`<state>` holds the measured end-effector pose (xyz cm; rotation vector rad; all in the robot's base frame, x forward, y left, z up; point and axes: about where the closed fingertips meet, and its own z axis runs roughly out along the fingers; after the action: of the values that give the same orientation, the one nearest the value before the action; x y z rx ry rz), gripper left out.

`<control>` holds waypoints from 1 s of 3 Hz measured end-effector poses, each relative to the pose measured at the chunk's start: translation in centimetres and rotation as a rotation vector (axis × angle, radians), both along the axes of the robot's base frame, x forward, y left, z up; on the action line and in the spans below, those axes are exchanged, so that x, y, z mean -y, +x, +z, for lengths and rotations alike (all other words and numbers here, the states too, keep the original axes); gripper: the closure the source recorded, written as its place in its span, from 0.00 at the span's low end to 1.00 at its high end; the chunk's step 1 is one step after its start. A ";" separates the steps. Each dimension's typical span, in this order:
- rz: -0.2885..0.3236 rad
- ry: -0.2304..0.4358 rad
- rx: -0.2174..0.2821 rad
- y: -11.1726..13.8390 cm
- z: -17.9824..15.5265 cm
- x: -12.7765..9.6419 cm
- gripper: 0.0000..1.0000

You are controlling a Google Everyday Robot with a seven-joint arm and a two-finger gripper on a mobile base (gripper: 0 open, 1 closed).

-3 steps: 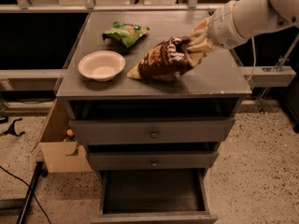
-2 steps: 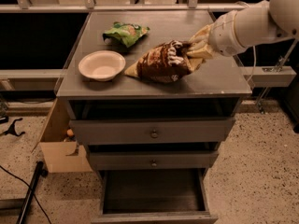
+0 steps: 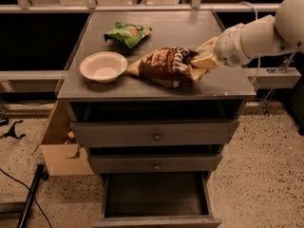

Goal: Pick brown chip bag from bottom drawer and place on counter

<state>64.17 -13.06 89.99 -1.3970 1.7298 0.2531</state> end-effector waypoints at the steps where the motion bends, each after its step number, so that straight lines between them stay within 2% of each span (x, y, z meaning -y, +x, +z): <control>1: -0.007 0.009 -0.012 0.0 -0.1 -0.1 0.84; 3: -0.007 0.009 -0.012 0.0 -0.1 -0.1 0.37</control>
Offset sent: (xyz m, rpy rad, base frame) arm 0.0000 0.0005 -0.0013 0.0092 0.0120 -0.0072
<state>64.18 -12.99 89.85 -1.3851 1.7411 0.2659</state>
